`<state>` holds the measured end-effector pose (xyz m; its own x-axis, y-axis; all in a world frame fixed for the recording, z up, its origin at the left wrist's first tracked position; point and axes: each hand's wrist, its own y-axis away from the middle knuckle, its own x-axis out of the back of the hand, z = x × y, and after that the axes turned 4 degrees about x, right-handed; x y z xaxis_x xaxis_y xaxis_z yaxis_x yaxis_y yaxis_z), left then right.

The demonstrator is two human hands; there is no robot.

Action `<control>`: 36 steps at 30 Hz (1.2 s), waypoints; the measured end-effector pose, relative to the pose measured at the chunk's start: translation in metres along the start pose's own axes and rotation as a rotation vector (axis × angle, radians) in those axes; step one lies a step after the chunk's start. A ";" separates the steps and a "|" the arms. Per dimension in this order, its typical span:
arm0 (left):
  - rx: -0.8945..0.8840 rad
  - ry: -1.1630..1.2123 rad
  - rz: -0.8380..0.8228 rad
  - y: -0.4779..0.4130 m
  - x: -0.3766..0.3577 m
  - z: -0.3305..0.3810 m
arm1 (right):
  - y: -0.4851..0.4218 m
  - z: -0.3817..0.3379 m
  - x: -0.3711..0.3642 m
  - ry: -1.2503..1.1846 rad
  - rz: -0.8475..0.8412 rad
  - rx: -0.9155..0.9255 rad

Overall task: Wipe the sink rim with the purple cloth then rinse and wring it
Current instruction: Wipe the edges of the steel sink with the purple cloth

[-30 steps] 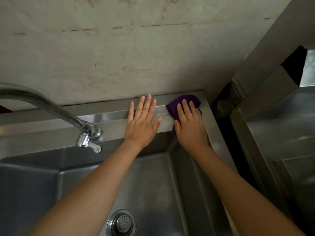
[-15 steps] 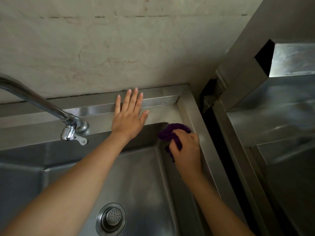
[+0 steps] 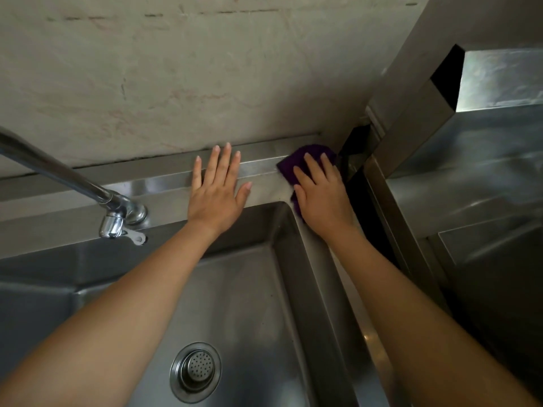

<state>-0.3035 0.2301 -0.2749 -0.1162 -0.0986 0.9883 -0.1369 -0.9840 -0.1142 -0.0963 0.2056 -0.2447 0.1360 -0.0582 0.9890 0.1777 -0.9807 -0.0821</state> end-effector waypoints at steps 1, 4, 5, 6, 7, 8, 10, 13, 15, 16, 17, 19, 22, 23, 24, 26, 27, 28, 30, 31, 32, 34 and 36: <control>0.001 -0.003 0.003 0.000 0.000 0.000 | 0.009 -0.002 0.000 0.009 0.007 -0.009; -0.002 -0.011 -0.001 0.001 0.002 0.000 | 0.039 -0.011 -0.002 0.052 0.004 -0.044; -0.002 -0.009 -0.010 0.000 0.002 0.000 | 0.050 -0.016 -0.003 0.063 0.006 -0.044; 0.000 -0.006 -0.013 0.000 0.002 0.000 | 0.061 -0.022 -0.005 0.060 0.008 -0.043; 0.000 -0.001 -0.012 0.001 0.002 0.000 | 0.071 -0.028 -0.007 0.045 0.008 -0.047; -0.003 0.007 -0.014 0.000 0.003 0.000 | 0.079 -0.035 -0.008 0.029 0.000 -0.059; -0.014 0.018 -0.039 0.001 0.005 -0.001 | 0.087 -0.043 -0.011 0.026 -0.026 -0.076; -0.033 0.000 -0.039 0.009 0.007 -0.014 | 0.068 -0.042 -0.012 -0.003 -0.032 -0.032; -0.012 -0.015 -0.023 0.019 0.007 -0.027 | 0.041 -0.042 -0.015 -0.079 -0.052 -0.012; 0.007 -0.022 -0.022 0.025 0.007 -0.032 | 0.027 -0.045 -0.017 -0.108 -0.053 -0.022; 0.026 -0.029 -0.023 0.030 0.008 -0.036 | 0.017 -0.048 -0.018 -0.116 -0.045 -0.037; 0.052 -0.037 -0.037 0.036 0.009 -0.038 | 0.008 -0.053 -0.020 -0.107 -0.020 -0.051; 0.052 -0.024 -0.034 0.040 0.010 -0.038 | 0.025 -0.048 -0.020 -0.107 -0.037 -0.010; 0.052 -0.028 -0.027 0.040 0.009 -0.039 | 0.035 -0.045 -0.020 -0.106 -0.042 0.010; 0.054 -0.032 -0.024 0.040 0.008 -0.039 | 0.043 -0.043 -0.019 -0.106 -0.045 0.027; 0.056 -0.031 -0.027 0.040 0.007 -0.040 | 0.051 -0.040 -0.018 -0.117 -0.035 0.037; 0.054 -0.029 -0.025 0.040 0.007 -0.039 | 0.048 -0.040 -0.018 -0.128 -0.022 0.028; 0.051 -0.029 -0.024 0.040 0.007 -0.039 | 0.040 -0.041 -0.019 -0.141 -0.010 0.012; 0.050 -0.032 -0.025 0.039 0.007 -0.039 | 0.015 -0.044 -0.021 -0.168 0.016 -0.024; 0.052 -0.034 -0.026 0.039 0.007 -0.040 | 0.003 -0.046 -0.022 -0.181 0.029 -0.048; 0.051 -0.037 -0.029 0.039 0.007 -0.040 | -0.006 -0.049 -0.024 -0.184 0.044 -0.077; 0.047 -0.037 -0.045 0.039 0.008 -0.040 | -0.008 -0.056 -0.028 -0.170 0.064 -0.087; 0.050 -0.030 -0.054 0.039 0.009 -0.039 | -0.002 -0.055 -0.027 -0.169 0.046 0.044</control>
<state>-0.3483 0.1968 -0.2745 -0.0802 -0.0489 0.9956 -0.0932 -0.9940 -0.0564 -0.1535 0.1985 -0.2650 0.3059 -0.0667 0.9497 0.2096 -0.9683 -0.1355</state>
